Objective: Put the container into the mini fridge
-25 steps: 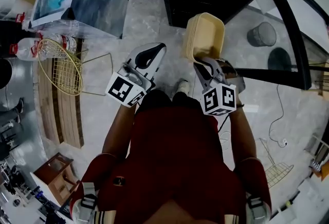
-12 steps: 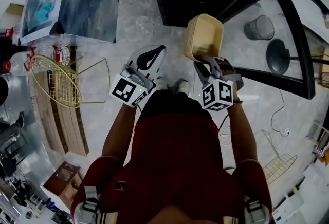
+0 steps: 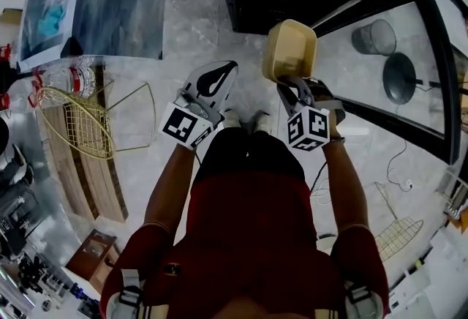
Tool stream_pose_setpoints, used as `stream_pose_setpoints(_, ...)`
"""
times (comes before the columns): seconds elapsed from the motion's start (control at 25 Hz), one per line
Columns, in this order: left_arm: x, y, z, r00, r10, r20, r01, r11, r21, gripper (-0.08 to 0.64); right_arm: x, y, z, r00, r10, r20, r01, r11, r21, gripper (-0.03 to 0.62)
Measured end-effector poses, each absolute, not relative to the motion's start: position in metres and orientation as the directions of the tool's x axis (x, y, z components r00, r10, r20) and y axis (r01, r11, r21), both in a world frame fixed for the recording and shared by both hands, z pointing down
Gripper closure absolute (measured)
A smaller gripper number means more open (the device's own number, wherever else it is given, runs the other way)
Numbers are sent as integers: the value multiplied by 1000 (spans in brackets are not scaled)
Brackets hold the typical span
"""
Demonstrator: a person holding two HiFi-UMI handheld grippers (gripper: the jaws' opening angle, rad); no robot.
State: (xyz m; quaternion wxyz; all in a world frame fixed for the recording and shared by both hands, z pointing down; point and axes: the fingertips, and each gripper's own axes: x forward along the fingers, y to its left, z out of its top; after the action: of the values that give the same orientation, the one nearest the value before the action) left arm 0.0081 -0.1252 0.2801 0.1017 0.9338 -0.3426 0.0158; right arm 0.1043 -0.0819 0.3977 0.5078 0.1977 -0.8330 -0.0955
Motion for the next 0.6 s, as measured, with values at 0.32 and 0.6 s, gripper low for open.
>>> stream_pose_setpoints(0.32,-8,-154,323,750,-652,111,-661,-732,168,554,89,-104,446,-413,-394,821,-205,919,337,541)
stream_pose_setpoints(0.6,-16,-168,365,745,-658,112,-667,-727,165,554,80,-125,492,-415,-379,827,-185,925,331,541)
